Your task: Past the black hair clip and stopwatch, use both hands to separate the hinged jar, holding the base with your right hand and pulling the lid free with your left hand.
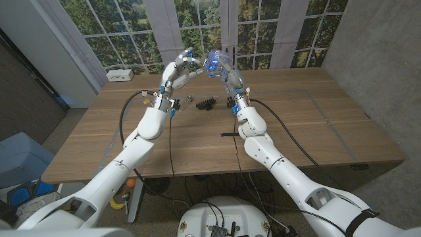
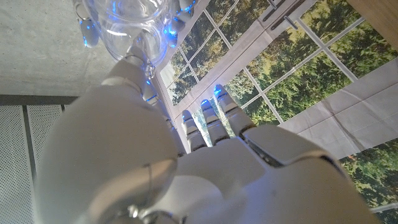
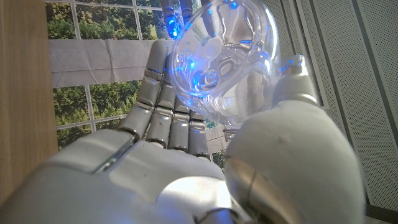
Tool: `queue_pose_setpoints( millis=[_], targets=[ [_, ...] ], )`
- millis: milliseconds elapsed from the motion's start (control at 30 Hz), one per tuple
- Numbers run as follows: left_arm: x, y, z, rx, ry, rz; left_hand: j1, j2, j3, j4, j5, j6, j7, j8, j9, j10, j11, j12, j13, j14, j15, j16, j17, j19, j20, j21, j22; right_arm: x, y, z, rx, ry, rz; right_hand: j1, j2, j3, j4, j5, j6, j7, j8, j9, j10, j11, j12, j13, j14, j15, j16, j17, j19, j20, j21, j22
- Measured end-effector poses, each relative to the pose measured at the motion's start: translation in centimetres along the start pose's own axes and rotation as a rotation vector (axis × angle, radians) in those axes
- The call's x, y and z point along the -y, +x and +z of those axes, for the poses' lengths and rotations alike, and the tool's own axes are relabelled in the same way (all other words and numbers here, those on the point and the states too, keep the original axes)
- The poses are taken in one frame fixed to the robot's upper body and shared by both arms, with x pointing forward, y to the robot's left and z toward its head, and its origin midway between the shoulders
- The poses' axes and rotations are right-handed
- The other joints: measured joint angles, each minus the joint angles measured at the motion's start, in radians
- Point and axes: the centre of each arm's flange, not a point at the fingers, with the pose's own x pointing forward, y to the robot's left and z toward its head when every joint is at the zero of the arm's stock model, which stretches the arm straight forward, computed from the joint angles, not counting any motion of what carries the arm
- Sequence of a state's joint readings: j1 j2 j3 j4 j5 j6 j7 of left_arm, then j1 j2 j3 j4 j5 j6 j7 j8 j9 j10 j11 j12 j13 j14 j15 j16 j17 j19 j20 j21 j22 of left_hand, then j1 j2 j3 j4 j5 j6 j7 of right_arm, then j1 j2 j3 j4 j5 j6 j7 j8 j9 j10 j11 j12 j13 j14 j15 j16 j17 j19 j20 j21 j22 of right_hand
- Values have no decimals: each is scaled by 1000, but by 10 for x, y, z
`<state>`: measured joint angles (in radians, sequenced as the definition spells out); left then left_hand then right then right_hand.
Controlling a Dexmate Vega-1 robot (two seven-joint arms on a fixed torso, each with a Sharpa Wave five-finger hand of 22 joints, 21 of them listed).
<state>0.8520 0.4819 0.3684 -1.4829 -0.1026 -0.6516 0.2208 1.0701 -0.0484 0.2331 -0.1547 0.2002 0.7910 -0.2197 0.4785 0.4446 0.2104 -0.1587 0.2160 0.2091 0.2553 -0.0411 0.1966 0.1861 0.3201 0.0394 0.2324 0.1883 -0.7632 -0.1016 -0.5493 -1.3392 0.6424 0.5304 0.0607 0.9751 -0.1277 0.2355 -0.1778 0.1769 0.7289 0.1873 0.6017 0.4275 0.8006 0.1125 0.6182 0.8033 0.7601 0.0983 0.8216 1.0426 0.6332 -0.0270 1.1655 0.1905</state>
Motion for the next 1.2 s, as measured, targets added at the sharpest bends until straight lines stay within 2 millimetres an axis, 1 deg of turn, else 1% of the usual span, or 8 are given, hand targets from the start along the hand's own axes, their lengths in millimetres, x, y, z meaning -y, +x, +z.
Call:
queue_pose_setpoints(
  millis=[300, 633, 733, 767, 833, 900, 967, 1200],
  targets=[
    [3, 1, 2, 5, 16, -4, -7, 6, -2, 2, 0, 23, 7, -6, -12, 8, 3, 0, 0, 0, 0, 0, 0, 0, 0, 0, 5, -4, -3, 3, 10, 11, 20, 0, 0, 0, 0, 0, 0, 0, -4, 6, 0, 0, -4, 6, 0, 0, 0, 1, -5, 5, 10, -4],
    [11, 4, 6, 17, 3, 1, -9, 25, -3, 3, -1, 108, 3, 17, -36, 40, -7, 9, -5, 13, 2, 0, 0, 0, 0, 0, 5, -12, -6, 6, 20, 21, 48, 0, 0, 0, 0, 0, 0, 0, -9, 13, 0, 0, -3, 2, 0, 0, -4, 15, -6, 5, 17, -5],
    [13, 4, 8, 23, -5, -2, 3, 40, -3, 3, -1, 102, -2, 0, -49, 40, -8, 9, -5, 15, 4, 9, 0, 0, 0, 0, 5, -13, -7, 5, 18, 21, 53, 0, 0, 0, 0, 0, 0, 0, -12, 16, 0, 0, -3, 1, 0, 0, -4, 15, -6, 5, 19, -5],
    [13, 5, 8, 25, -8, -4, 2, 57, -2, 4, -1, 102, -2, -2, -56, 45, -13, 9, -5, 15, 4, 9, 0, 0, 0, 0, 5, -14, -7, 5, 16, 21, 53, 0, 0, 0, 0, 0, 2, 2, -13, 19, 0, 0, -3, 1, 0, 0, -4, 15, -6, 5, 19, -5],
    [15, 5, 9, 29, -13, -9, -2, 82, 7, 5, -1, 154, 10, -1, -72, 60, -28, 9, -7, 19, -1, 9, 0, 0, 0, 0, 5, -15, -7, 4, 12, 22, 55, 0, 0, 0, 0, 0, 4, 4, -13, 20, 0, 0, -4, 1, 0, 0, -4, 15, -19, -3, 19, -4],
    [16, 5, 10, 31, -14, -11, -1, 89, 8, 4, -1, 184, 22, 1, -86, 72, -40, 14, -9, 24, 2, 9, 0, 0, 0, 0, 5, -15, -7, 4, 10, 23, 56, 0, 0, 0, 0, 0, 5, 5, -13, 20, 0, 0, -4, 1, 0, 0, -4, 15, -25, -4, 19, -4],
    [16, 6, 11, 35, -16, -13, 1, 94, 8, 4, -1, 198, 29, 2, -92, 85, -41, 14, -10, 24, 2, 9, 0, 0, 0, 0, 5, -15, -8, 4, 9, 23, 56, 0, 0, 0, 0, 0, 5, 5, -13, 19, 0, 0, -4, 2, 0, 0, -4, 15, -25, -4, 26, -4],
    [18, 6, 14, 43, -13, -19, -12, 126, 14, 10, -12, 205, 32, 2, -101, 118, -52, 24, -7, 36, 1, 10, 3, 4, -4, 0, 5, -16, -8, 3, 9, 21, 55, 0, 0, 0, 0, 0, 5, 5, -13, 16, 0, 0, -4, 5, 0, 0, -3, 15, -25, -4, 27, -9]
  ],
)
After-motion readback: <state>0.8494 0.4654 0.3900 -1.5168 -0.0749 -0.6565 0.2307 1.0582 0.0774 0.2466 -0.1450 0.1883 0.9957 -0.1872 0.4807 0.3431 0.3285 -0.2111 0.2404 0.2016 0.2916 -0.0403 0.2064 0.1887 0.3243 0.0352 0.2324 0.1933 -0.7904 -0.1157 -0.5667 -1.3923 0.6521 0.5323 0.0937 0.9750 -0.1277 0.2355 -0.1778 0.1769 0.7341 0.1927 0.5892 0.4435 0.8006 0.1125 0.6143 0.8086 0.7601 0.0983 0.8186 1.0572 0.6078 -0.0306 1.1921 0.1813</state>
